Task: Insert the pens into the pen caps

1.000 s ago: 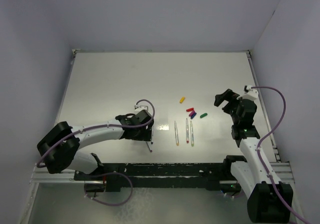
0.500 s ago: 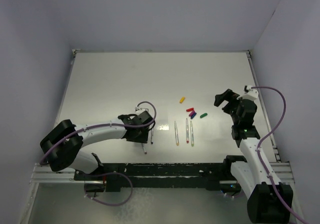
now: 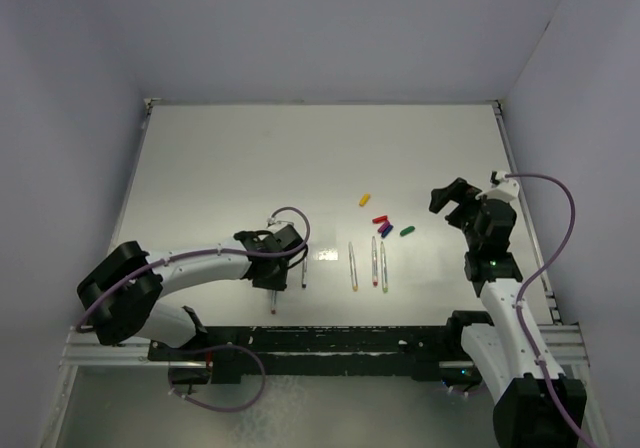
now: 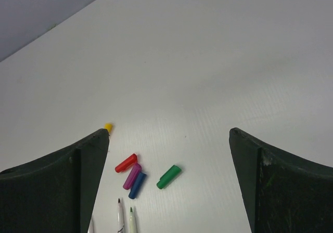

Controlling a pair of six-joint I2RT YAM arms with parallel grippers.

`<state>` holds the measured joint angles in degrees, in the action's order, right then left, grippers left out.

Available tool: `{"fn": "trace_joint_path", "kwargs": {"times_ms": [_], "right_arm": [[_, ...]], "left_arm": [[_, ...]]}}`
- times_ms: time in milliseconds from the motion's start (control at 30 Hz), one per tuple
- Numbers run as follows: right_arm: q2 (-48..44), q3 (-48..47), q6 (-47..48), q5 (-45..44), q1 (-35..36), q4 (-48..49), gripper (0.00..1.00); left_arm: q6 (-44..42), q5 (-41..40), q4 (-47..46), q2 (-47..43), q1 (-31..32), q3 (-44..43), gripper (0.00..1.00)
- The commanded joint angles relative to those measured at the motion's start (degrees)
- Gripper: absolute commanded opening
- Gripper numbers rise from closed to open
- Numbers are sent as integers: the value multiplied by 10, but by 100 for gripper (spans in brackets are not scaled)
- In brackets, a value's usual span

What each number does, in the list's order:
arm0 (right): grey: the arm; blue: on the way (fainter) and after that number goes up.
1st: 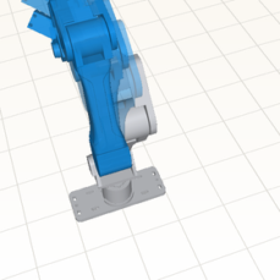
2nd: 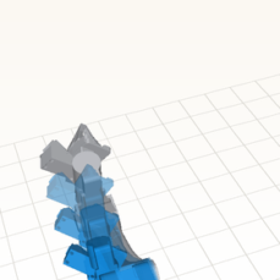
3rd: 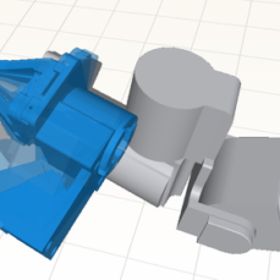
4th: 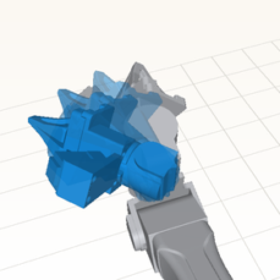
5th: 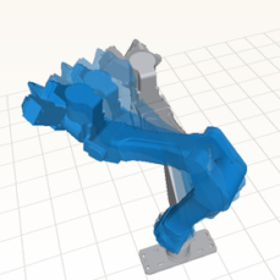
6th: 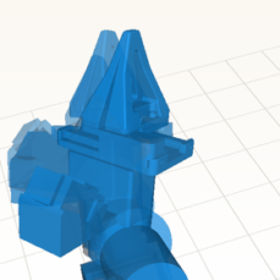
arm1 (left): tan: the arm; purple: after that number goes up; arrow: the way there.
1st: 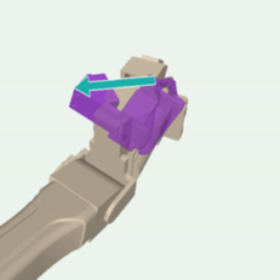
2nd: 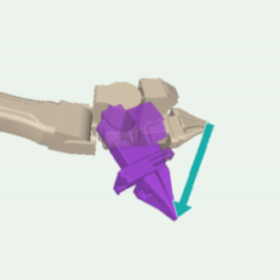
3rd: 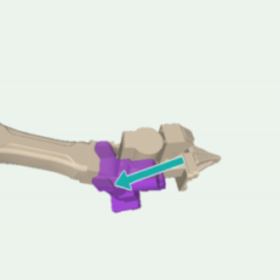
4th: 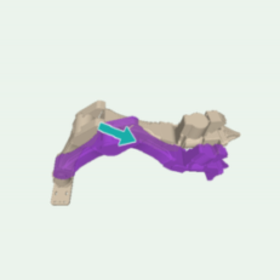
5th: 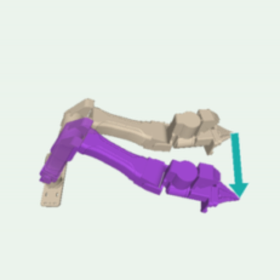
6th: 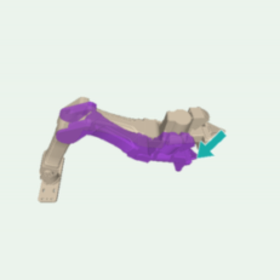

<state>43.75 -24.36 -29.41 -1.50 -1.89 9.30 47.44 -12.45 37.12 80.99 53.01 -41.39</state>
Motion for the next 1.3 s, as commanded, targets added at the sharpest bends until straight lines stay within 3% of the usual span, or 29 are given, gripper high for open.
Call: {"fn": "trace_joint_path", "kwargs": {"times_ms": [0,133,300,533,767,1033,1267], "right_arm": [[-9,-30,-5,6,0,3,100],[-14,-32,-6,2,0,-1,100],[-19,-36,-5,0,0,-10,100],[-19,-39,-5,-3,0,-17,100],[-19,-44,-5,-8,0,-29,100],[9,-59,6,7,0,-40,100],[63,-77,31,20,0,-55,100]], "left_arm": [[-14,2,-3,11,3,-1,39],[-26,3,-13,23,3,-4,41],[-22,6,-10,30,3,-3,33],[-17,17,3,38,4,-2,33],[-16,48,19,46,4,-5,0],[-38,66,1,47,4,-8,0],[-50,23,-7,19,3,-43,0]]}}
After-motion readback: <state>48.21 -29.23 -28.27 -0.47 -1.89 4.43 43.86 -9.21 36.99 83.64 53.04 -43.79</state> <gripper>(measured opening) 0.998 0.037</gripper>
